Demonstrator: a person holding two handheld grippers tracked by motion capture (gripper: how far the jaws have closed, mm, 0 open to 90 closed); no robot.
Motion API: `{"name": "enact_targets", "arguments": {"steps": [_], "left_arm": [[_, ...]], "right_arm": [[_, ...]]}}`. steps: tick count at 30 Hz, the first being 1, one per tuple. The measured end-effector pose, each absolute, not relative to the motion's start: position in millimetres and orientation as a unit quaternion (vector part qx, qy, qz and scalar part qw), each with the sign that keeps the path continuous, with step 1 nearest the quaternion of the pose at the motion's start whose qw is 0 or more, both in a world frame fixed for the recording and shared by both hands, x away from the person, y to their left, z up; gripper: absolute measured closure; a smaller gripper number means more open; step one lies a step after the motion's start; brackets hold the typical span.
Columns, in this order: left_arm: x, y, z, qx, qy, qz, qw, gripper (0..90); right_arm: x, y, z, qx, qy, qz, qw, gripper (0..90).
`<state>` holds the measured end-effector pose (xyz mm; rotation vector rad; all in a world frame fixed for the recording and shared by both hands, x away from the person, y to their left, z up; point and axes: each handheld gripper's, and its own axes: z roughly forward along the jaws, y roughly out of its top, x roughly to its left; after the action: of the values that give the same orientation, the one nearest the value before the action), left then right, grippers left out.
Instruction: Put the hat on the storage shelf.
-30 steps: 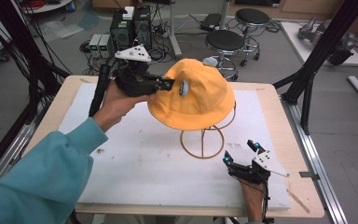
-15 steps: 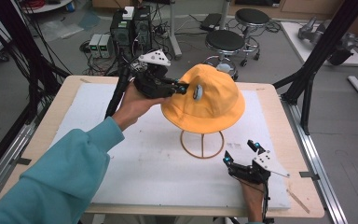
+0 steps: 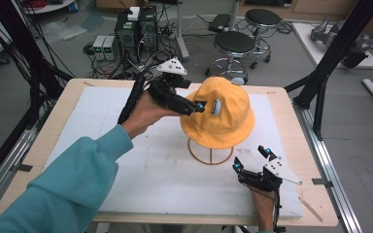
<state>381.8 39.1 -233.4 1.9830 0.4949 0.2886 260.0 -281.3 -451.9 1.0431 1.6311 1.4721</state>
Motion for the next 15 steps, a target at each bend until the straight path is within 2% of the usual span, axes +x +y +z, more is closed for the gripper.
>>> {"name": "enact_targets", "arguments": {"steps": [2,9,15], "left_arm": [[379.9,44.5,-238.1,0.821,0.201,0.121,0.521,5.8],[369.3,76.7,-255.1,0.813,0.197,0.14,0.53,5.6],[350.2,120.7,-275.1,0.802,0.203,0.161,0.539,5.6]], "right_arm": [[260.1,-281.5,-452.0,0.401,0.63,0.567,0.348,3.1],[258.9,-282.3,-452.5,0.399,0.625,0.571,0.353,3.1],[259.3,-281.1,-452.3,0.396,0.63,0.566,0.356,3.1]]}}
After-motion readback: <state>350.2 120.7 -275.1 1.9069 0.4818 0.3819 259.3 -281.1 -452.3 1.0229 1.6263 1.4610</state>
